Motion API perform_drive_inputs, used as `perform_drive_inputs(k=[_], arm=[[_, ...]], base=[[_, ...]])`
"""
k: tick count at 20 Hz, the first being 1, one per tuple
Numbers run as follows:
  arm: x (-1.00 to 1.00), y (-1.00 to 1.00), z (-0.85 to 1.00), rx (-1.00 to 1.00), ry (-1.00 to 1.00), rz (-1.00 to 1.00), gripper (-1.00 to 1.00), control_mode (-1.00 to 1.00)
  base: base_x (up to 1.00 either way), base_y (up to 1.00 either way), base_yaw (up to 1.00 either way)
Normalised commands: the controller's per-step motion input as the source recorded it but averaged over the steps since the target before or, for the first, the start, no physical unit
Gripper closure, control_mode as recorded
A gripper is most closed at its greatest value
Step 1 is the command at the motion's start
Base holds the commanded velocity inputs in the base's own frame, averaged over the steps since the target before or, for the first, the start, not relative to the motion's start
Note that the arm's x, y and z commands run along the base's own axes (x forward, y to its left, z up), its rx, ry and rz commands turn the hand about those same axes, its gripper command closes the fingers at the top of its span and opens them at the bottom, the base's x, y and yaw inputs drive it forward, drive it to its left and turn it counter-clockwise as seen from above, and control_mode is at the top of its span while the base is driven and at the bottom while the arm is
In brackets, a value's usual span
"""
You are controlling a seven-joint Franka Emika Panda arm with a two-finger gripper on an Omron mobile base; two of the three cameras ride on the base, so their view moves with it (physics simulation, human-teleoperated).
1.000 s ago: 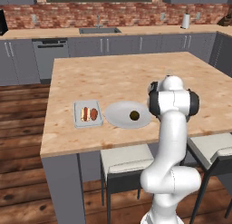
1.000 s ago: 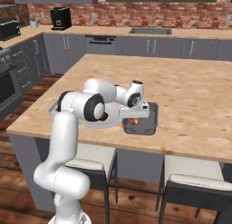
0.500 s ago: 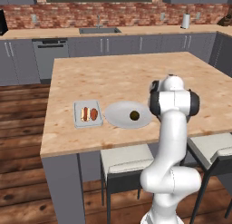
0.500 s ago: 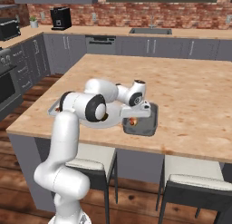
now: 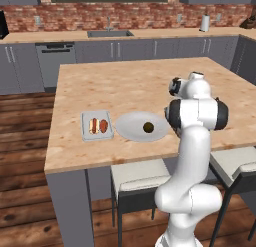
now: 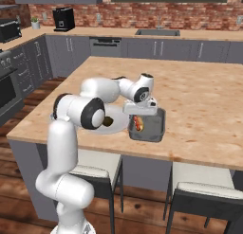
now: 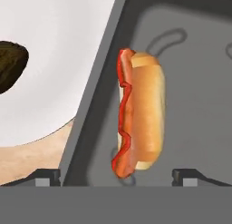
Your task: Place one cooked food and one vegetable from the large plate to each tupperware container.
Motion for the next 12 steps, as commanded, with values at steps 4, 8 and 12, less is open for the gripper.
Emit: perform_drive_inputs(k=[4,8,12], arm=[[-0.23,0.77,0.45,0.14,0.00,0.00,-1.00,-1.00],[0.00,0.73,0.21,0.03,0.00,0.00,-1.00,-1.00],[-0.04,0.69,-0.01,0.00,0.00,-0.01,-1.00,-1.00]], base=[[0.00,0.00,0.00],[0.00,0.00,0.00],[0.00,0.00,0.00]])
